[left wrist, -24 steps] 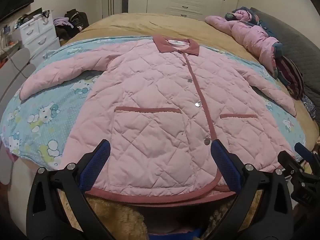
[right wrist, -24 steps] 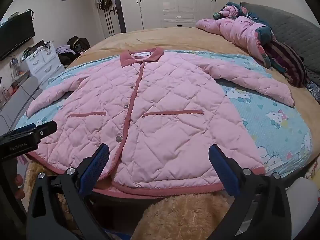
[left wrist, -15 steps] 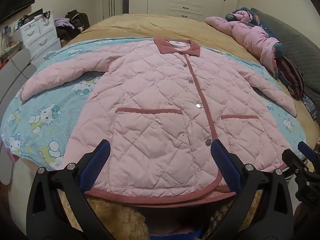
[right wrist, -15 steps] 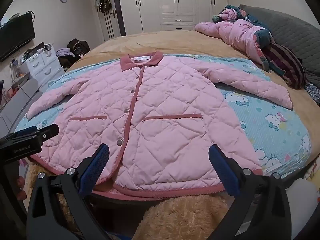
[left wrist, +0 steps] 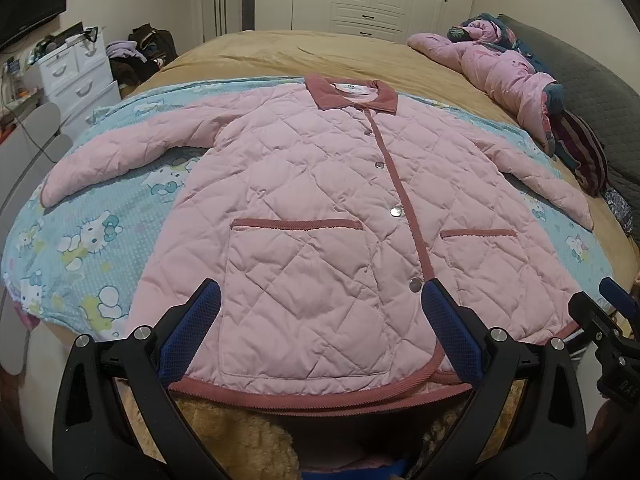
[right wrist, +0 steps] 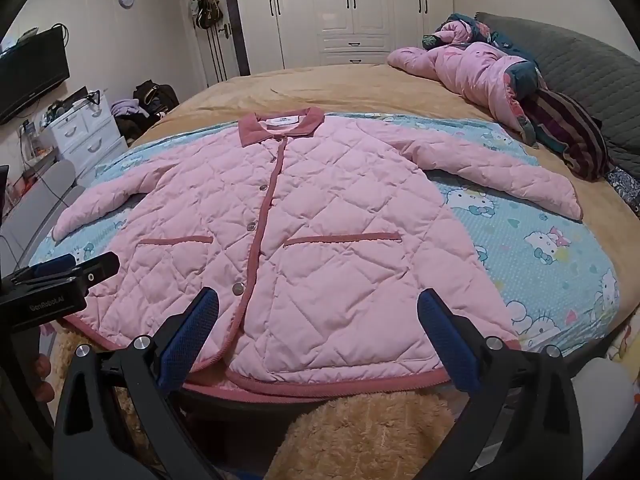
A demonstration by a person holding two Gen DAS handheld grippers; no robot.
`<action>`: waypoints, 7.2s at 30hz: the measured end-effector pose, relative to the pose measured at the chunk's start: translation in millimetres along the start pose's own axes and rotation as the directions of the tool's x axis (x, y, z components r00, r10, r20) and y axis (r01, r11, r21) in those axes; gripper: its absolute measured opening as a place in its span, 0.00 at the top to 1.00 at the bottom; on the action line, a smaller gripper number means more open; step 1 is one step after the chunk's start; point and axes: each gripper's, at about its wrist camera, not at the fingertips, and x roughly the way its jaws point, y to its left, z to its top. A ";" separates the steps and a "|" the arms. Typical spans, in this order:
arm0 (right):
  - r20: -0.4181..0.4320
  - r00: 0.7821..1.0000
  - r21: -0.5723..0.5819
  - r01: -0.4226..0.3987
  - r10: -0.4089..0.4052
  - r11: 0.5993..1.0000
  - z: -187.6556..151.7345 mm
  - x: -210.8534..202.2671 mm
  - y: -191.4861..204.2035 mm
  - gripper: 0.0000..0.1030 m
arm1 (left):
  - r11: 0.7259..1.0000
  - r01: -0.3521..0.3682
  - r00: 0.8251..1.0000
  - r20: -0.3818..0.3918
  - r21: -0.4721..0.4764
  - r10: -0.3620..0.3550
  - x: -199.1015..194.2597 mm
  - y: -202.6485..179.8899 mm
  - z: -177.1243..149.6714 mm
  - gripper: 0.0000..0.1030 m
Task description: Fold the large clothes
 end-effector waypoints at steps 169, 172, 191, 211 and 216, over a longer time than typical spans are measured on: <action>0.482 0.853 0.641 -0.188 -0.201 0.744 199.7 168.7 -310.7 0.87 | 0.983 0.180 0.983 -0.026 -0.038 -0.182 216.4 -42.6 263.6 0.09; 0.502 0.852 0.583 -0.206 -0.148 0.786 213.0 164.1 -286.3 0.87 | 0.979 0.193 0.981 -0.001 -0.060 -0.193 205.6 -31.4 267.6 0.09; 0.436 0.877 0.194 -0.310 0.202 0.931 273.8 178.9 -123.2 0.87 | 0.952 0.258 0.966 0.039 -0.167 -0.255 177.8 20.0 262.1 0.09; -0.031 0.952 -0.012 -0.304 0.303 0.953 216.5 296.4 23.0 0.85 | 0.906 0.316 0.946 0.019 -0.282 -0.323 214.2 64.2 230.7 0.09; -0.081 0.919 0.183 -0.368 0.387 0.912 197.9 305.1 -0.9 0.60 | 0.899 0.325 0.935 -0.041 -0.294 -0.352 239.8 56.7 224.3 0.09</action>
